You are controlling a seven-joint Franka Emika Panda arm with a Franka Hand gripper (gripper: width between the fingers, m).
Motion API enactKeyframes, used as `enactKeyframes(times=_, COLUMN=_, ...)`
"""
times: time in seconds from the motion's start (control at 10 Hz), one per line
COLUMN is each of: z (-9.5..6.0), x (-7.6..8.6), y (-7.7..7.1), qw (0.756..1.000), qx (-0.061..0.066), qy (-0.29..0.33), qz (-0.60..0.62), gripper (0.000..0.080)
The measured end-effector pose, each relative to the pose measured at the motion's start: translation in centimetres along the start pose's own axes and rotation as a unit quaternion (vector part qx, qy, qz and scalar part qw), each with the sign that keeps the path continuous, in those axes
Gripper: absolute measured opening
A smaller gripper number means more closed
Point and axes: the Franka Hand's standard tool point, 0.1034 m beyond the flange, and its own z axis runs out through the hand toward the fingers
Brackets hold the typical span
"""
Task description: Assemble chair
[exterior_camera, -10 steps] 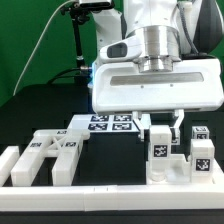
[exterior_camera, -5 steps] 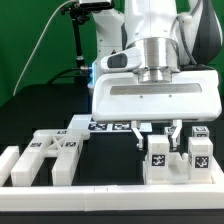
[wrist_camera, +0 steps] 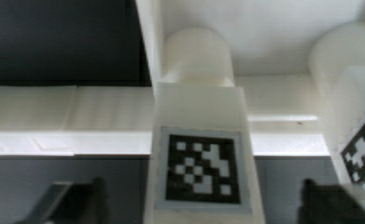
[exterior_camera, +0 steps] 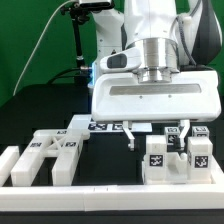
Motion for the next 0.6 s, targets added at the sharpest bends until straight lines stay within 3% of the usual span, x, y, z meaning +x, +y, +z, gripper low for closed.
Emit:
enactKeyframes(times=0.1, z=0.00, x=0.00, y=0.00, qw=1.000, qx=0.000, qy=0.000, qz=0.000, gripper=0.0618)
enactKeyframes(times=0.6, z=-0.09, x=0.11, y=0.04, qw=1.000, qx=0.000, qy=0.000, qz=0.001, gripper=0.0649)
